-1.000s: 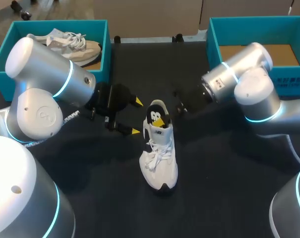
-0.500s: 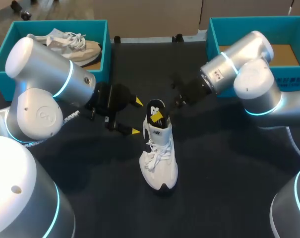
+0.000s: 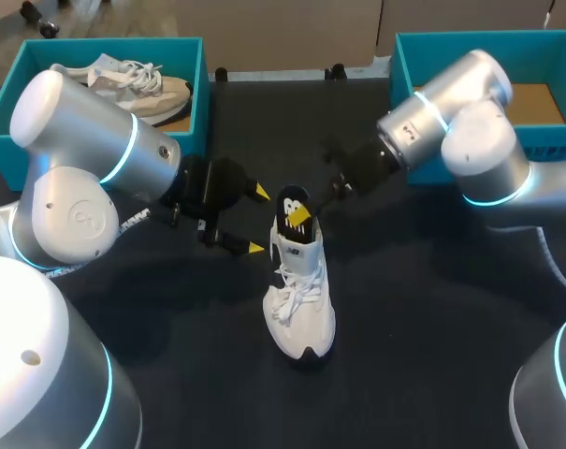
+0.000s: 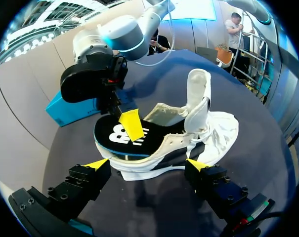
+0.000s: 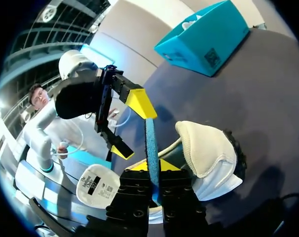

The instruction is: Take the shoe out of the shoebox, open the shoe tongue, remove and reinsert the insole, then place the shoe into the shoebox

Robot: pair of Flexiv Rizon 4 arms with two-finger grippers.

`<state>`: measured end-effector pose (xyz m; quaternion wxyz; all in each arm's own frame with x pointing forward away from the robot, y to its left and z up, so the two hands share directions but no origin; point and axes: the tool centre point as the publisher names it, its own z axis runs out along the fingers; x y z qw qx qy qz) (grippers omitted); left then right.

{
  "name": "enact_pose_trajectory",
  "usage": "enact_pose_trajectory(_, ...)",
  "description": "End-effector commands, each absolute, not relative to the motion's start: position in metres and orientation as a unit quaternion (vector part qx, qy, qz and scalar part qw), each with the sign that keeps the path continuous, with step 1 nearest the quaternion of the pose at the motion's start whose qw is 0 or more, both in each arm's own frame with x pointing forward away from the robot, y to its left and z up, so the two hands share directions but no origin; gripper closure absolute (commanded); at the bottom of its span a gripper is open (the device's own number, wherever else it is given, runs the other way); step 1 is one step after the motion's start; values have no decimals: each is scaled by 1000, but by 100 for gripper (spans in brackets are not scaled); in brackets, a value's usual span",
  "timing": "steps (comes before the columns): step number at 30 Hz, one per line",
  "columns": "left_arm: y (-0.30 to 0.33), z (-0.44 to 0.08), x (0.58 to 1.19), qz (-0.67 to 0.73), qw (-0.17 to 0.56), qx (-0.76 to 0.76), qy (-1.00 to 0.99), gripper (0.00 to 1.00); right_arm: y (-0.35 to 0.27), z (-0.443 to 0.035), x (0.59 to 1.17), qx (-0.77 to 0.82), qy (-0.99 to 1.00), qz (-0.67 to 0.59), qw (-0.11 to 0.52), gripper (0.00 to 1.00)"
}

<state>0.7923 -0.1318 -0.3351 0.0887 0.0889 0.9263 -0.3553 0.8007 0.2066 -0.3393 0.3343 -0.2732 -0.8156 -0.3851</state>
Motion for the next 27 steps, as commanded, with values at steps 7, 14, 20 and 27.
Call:
enact_pose_trajectory(7, -133, -335, 792, -353, 89, 88, 927, 0, 205, -334, 808, -272, -815, -354, 369, 100)
enact_pose_trajectory(14, -133, -335, 792, -353, 89, 88, 927, 0, 207, -341, 797, -279, -802, -333, 409, 100)
enact_pose_trajectory(20, -133, -335, 792, -353, 89, 88, 927, 0, 207, -350, 786, -289, -798, -326, 417, 100)
enact_pose_trajectory(27, -133, -335, 792, -353, 89, 88, 927, 0, 210, -355, 775, -295, -793, -322, 426, 100)
